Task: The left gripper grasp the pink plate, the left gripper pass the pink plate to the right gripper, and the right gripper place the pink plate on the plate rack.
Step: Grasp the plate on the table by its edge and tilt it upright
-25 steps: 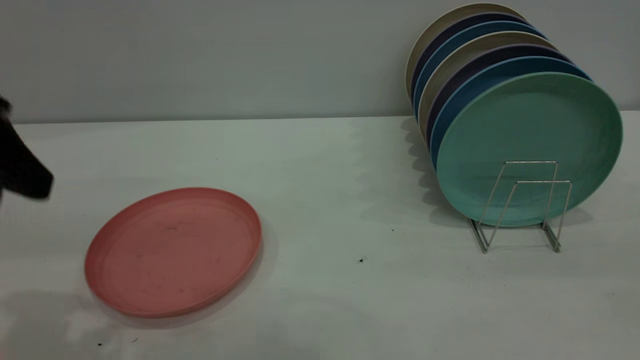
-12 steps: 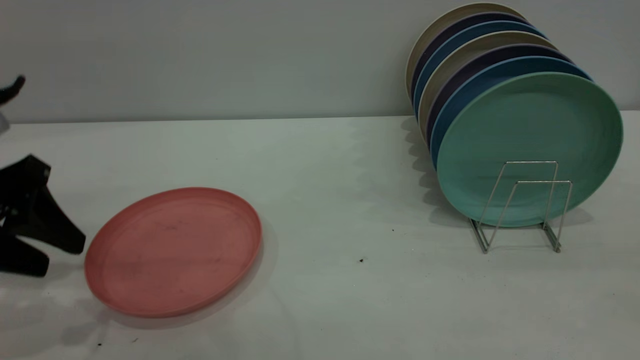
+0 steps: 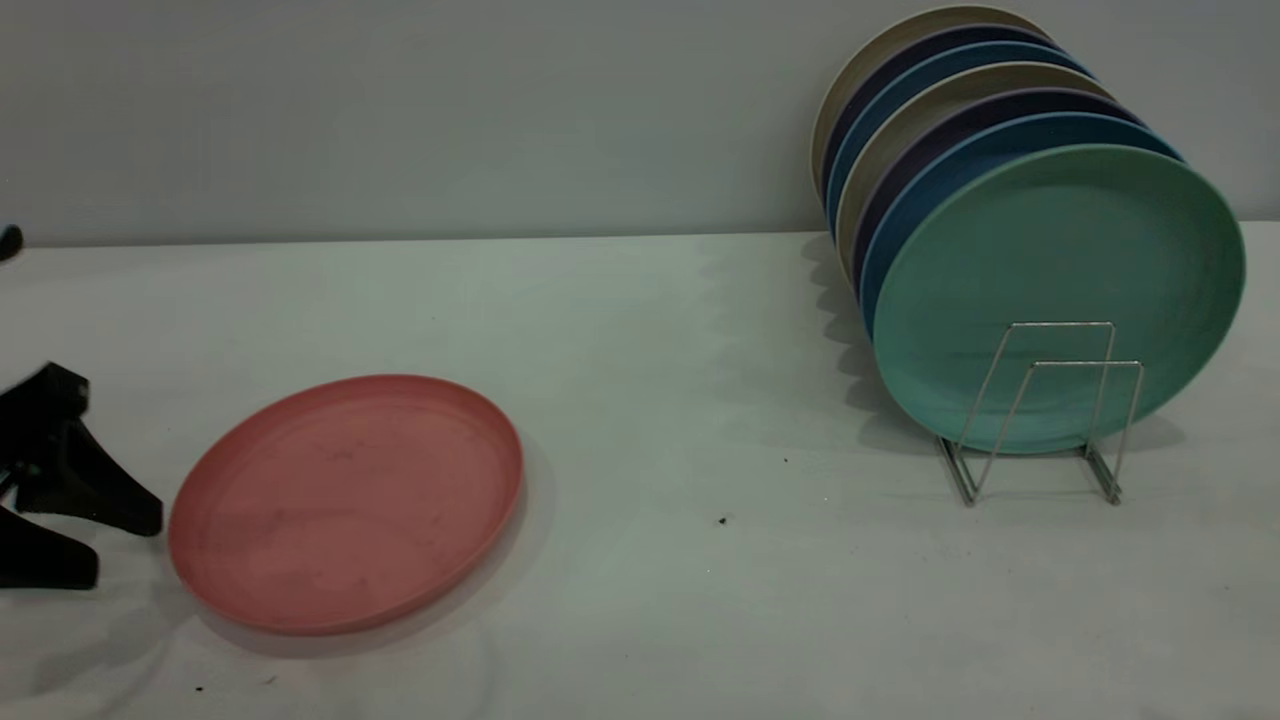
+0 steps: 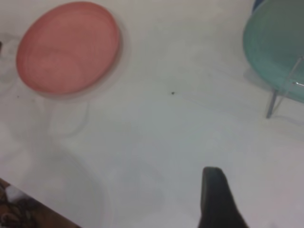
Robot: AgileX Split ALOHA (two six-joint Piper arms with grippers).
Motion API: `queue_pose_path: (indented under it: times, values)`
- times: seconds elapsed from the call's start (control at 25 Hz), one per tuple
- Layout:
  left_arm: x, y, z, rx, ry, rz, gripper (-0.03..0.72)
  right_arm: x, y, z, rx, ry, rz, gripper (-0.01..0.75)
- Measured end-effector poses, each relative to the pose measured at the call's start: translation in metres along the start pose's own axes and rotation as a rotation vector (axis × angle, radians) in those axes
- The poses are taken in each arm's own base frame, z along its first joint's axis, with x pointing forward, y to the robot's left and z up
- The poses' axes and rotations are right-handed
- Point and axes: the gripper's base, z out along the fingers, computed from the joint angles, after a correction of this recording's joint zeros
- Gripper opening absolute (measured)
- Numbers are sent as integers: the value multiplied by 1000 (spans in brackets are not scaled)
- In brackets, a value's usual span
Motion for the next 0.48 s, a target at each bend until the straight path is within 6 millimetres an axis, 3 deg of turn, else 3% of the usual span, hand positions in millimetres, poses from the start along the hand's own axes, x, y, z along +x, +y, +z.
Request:
queue_pose_path:
  times: [0.48]
  values:
    - [-3, 16, 37, 90, -94, -22, 483, -2, -3, 7, -4, -11, 12, 458]
